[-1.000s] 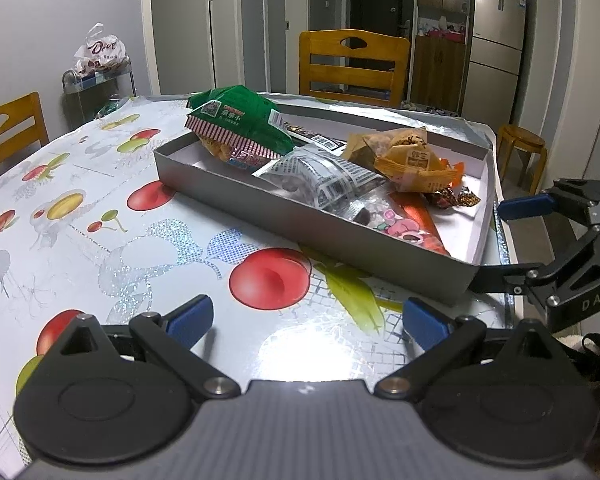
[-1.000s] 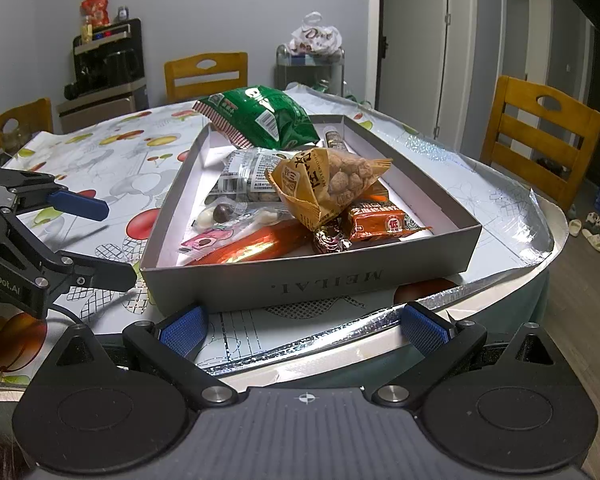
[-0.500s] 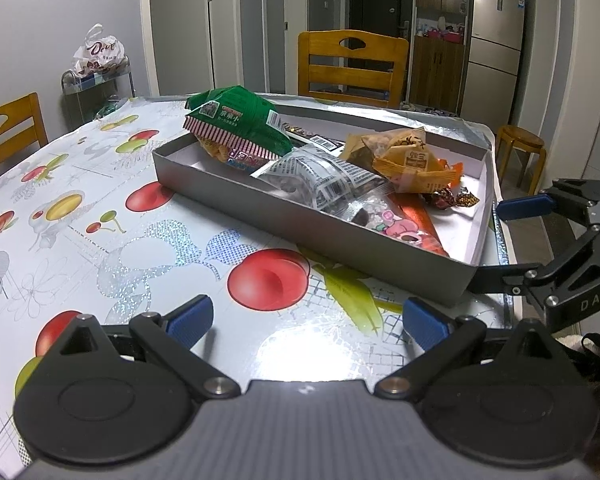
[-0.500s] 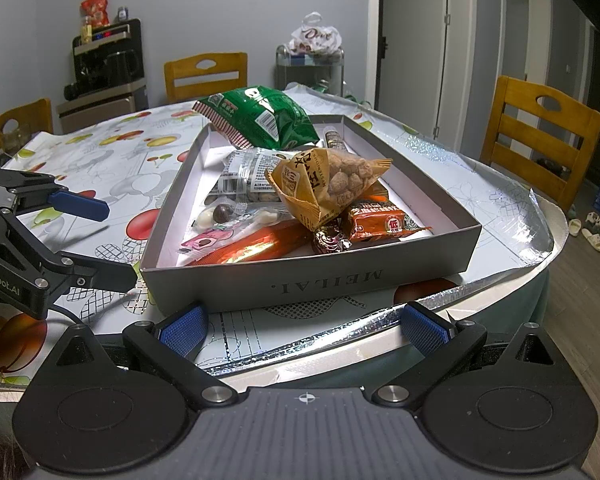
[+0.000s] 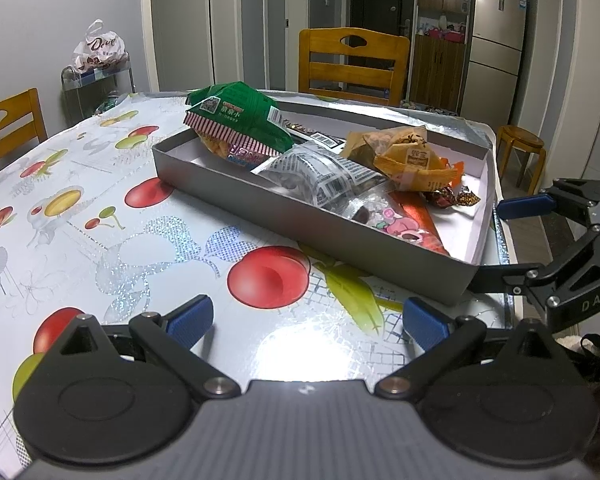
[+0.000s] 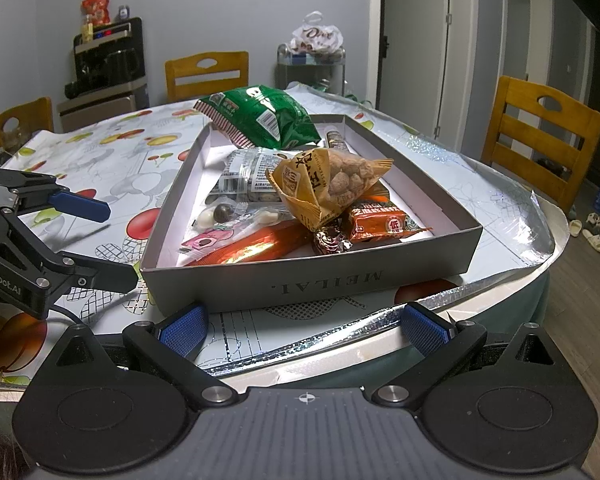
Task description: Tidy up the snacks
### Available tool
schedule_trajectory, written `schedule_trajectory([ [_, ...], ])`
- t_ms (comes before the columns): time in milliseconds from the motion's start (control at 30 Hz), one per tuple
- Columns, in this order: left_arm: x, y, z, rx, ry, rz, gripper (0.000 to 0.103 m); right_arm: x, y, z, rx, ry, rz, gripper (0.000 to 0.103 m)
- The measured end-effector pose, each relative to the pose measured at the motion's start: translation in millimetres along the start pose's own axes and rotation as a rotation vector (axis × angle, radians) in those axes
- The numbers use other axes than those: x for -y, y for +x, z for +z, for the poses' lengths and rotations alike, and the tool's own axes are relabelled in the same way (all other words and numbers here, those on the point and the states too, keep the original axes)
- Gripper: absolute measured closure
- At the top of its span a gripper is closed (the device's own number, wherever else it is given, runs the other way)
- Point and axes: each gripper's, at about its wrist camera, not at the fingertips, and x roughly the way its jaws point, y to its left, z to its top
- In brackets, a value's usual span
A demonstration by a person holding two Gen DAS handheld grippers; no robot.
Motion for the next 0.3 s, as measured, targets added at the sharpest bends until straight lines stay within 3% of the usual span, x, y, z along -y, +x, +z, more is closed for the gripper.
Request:
schedule_trajectory([
  [300,0.1,-2.5,0.2,0.016,0.002,-0.051,0.001,-0.1,0.1,-0.2,0.000,0.000,0.000,0.000],
])
